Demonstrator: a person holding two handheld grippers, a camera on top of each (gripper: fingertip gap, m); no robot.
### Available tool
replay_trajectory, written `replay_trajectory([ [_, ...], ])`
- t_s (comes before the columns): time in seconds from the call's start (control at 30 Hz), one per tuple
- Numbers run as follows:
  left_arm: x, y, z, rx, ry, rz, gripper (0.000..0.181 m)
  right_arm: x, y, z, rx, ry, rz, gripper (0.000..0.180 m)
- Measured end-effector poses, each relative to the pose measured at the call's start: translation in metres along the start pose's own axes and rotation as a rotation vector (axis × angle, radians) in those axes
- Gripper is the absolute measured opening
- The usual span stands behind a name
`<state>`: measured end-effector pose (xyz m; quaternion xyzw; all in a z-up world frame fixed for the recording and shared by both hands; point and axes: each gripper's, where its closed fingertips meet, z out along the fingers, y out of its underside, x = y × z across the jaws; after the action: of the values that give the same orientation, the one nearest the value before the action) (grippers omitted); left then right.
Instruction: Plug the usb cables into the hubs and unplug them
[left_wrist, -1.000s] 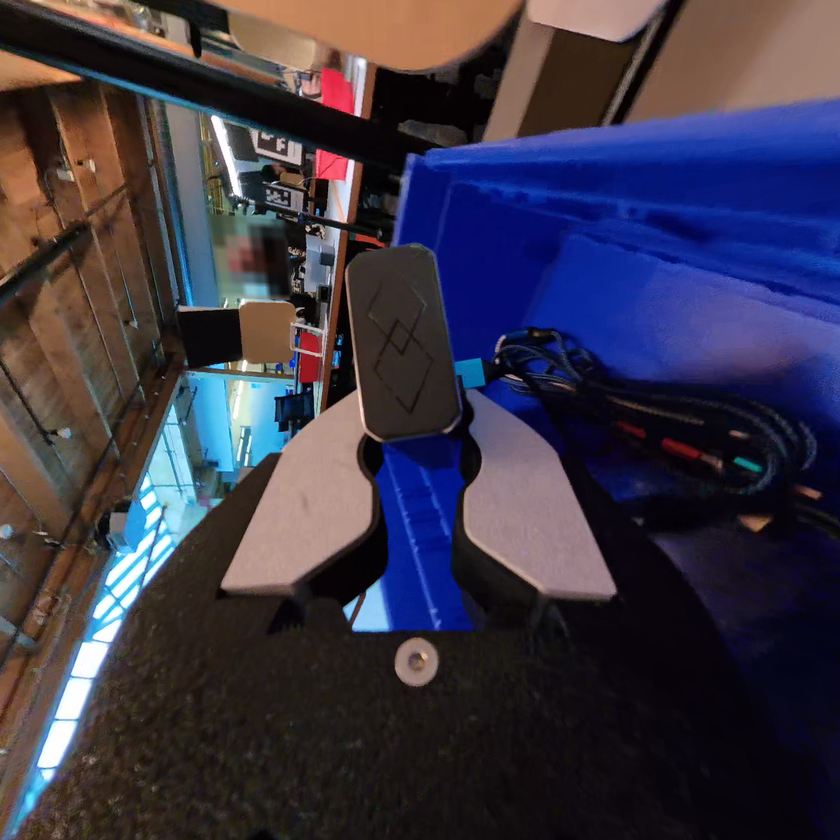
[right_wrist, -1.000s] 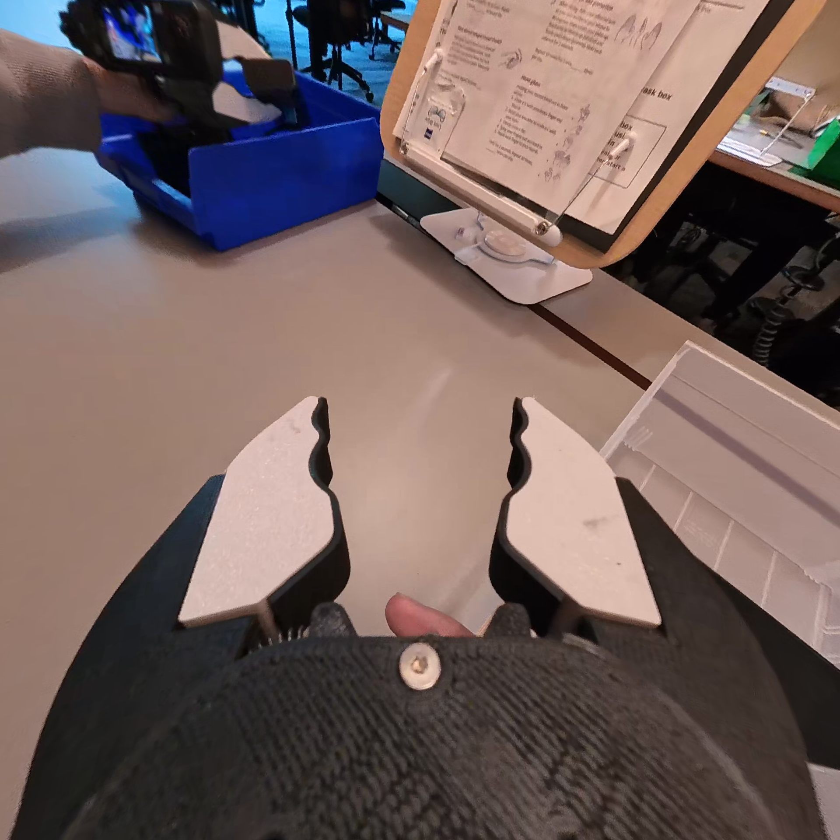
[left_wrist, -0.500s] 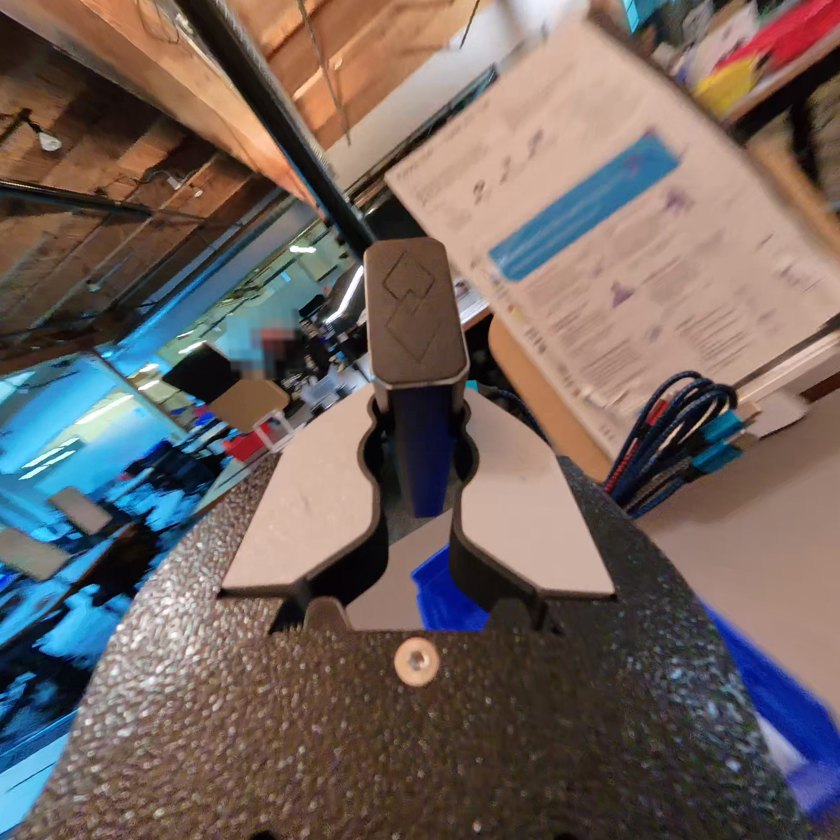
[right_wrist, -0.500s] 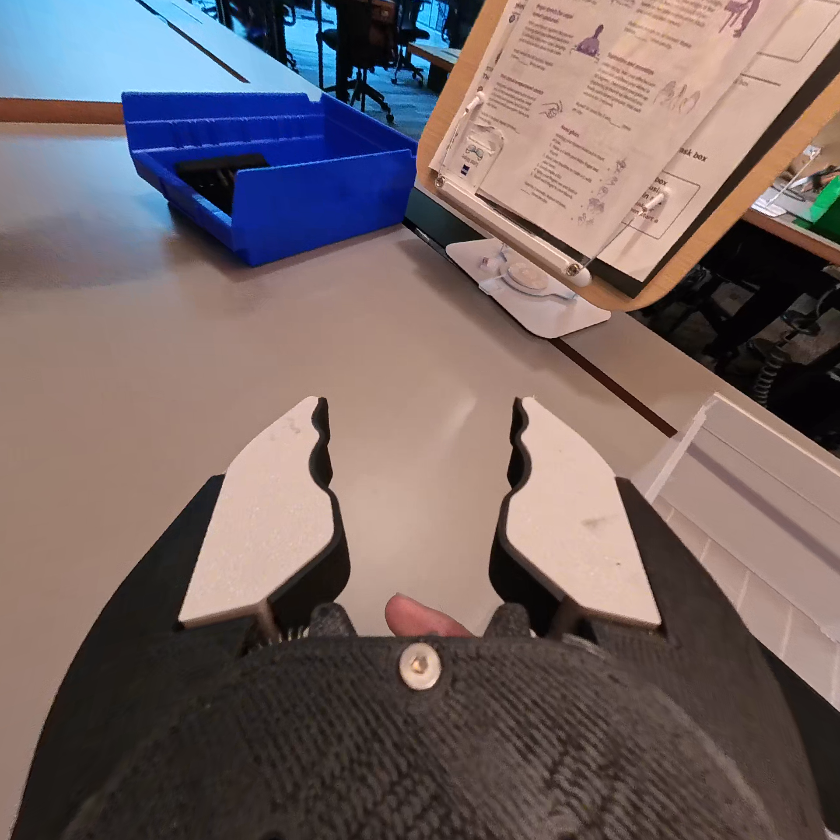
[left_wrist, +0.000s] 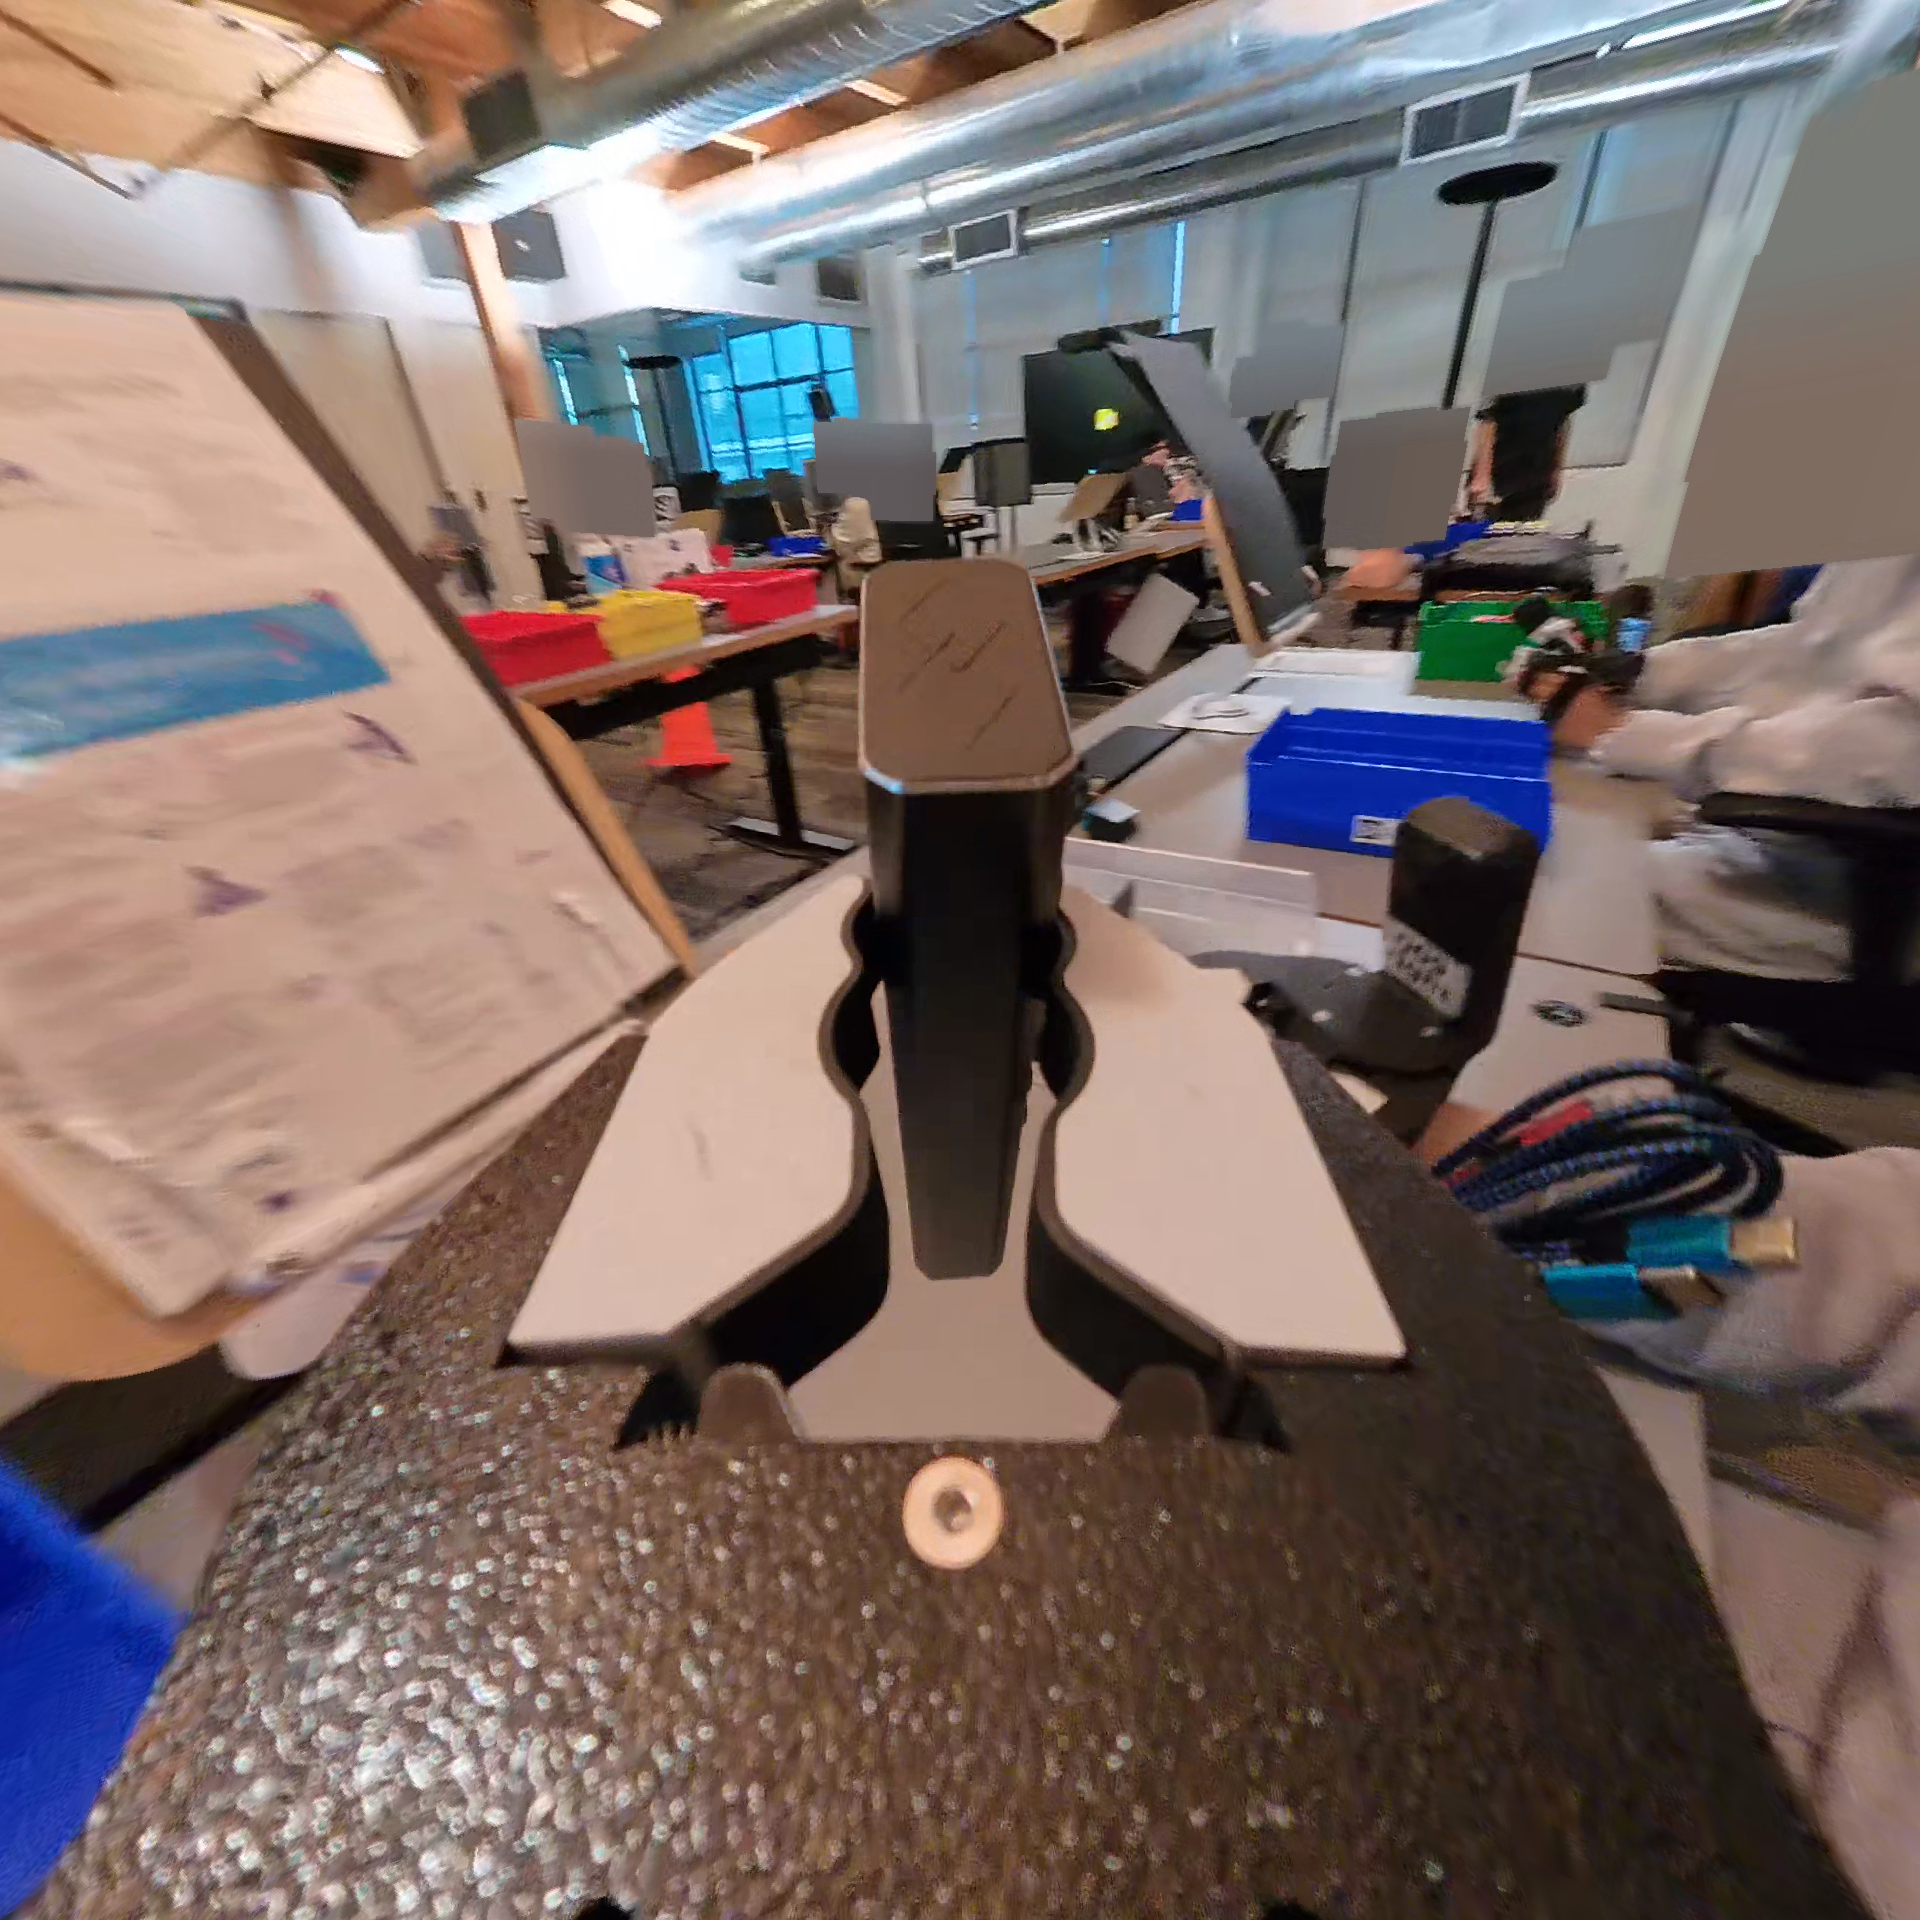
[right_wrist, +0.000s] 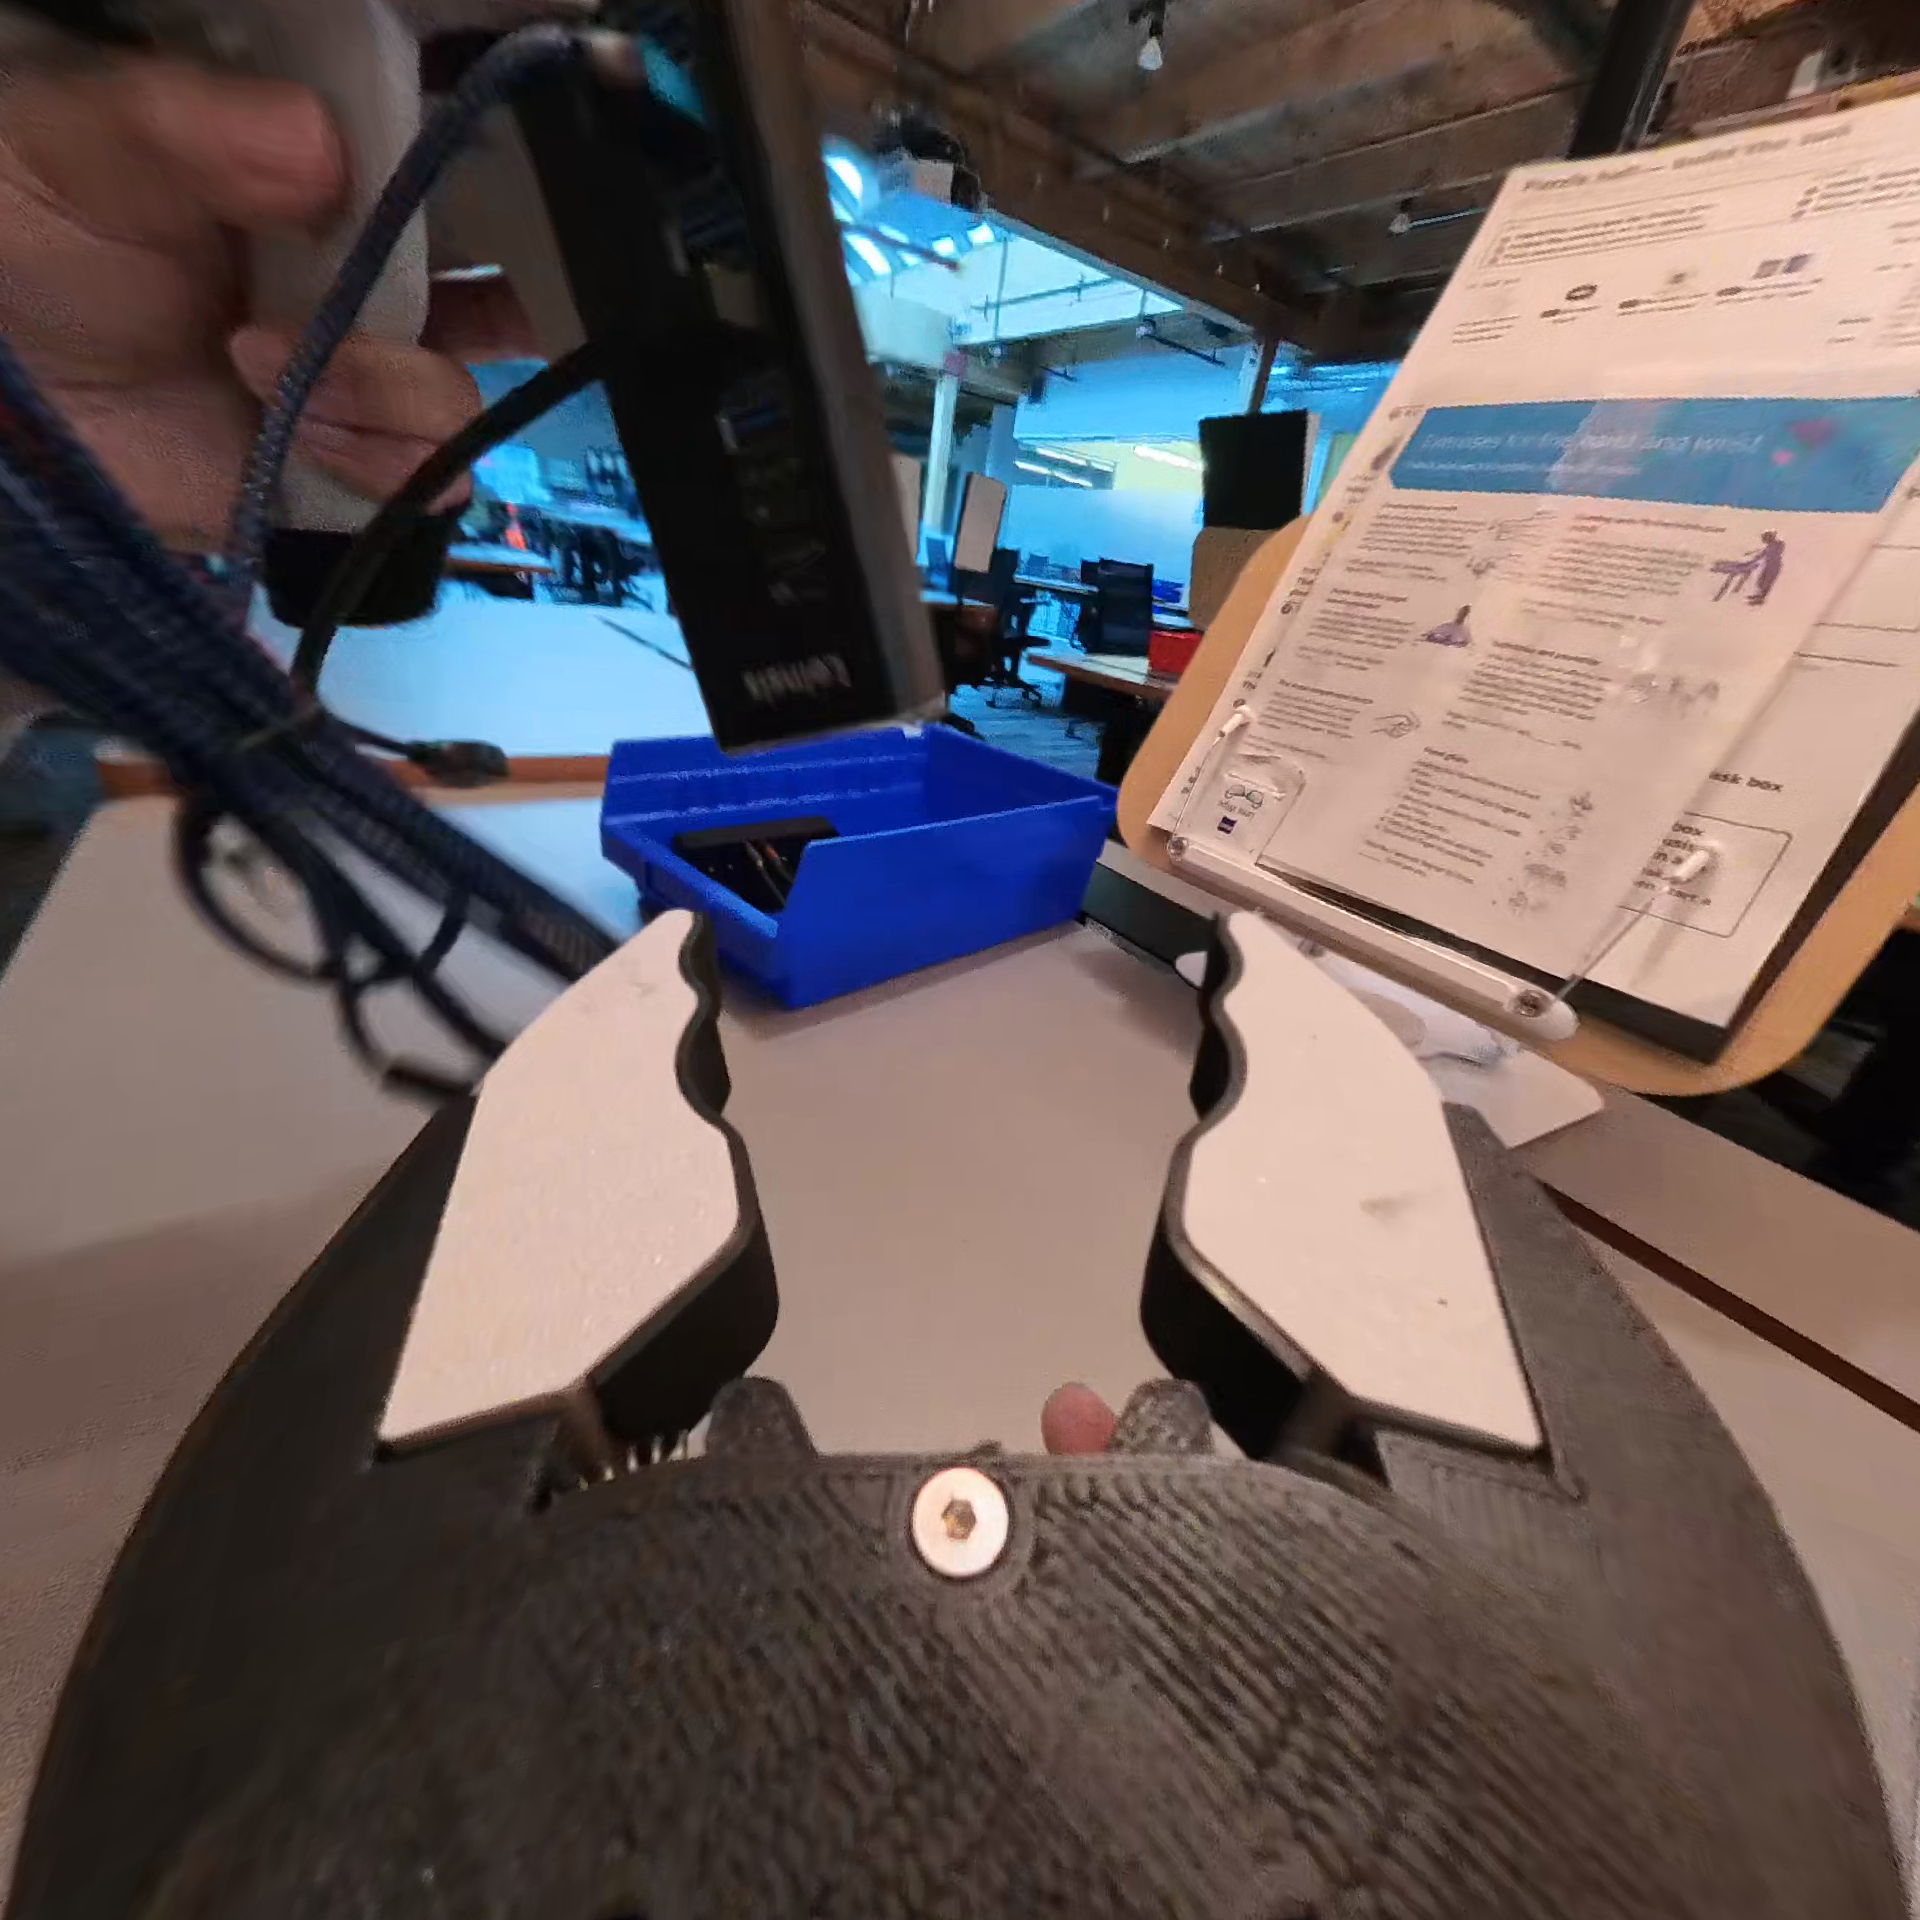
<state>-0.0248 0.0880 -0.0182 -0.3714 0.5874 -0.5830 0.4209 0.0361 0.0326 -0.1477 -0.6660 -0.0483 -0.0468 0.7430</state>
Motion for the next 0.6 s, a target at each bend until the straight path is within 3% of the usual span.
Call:
replay_trajectory([
  [0.17, 0.04, 0.033, 0.038, 0.005, 0.059, -0.08, 0.028, -0.013, 0.012, 0.01, -0.068, 0.057, -0.142, 0.1],
  [0.33, 0.058, 0.045, 0.056, 0.05, 0.124, -0.2, 0.028, -0.015, 0.016, 0.009, -0.054, 0.077, -0.29, 0.084],
  [0.37, 0.059, 0.049, 0.058, 0.042, 0.113, -0.175, 0.028, -0.016, 0.02, 0.009, -0.084, 0.084, -0.356, 0.071],
  [0.47, 0.064, 0.051, 0.056, 0.039, 0.125, -0.103, 0.028, -0.007, 0.018, 0.004, -0.112, 0.112, -0.425, 0.068],
  [0.6, 0.075, 0.057, 0.048, -0.012, 0.169, 0.042, 0.028, 0.016, 0.008, -0.011, -0.173, 0.234, -0.69, 0.066],
])
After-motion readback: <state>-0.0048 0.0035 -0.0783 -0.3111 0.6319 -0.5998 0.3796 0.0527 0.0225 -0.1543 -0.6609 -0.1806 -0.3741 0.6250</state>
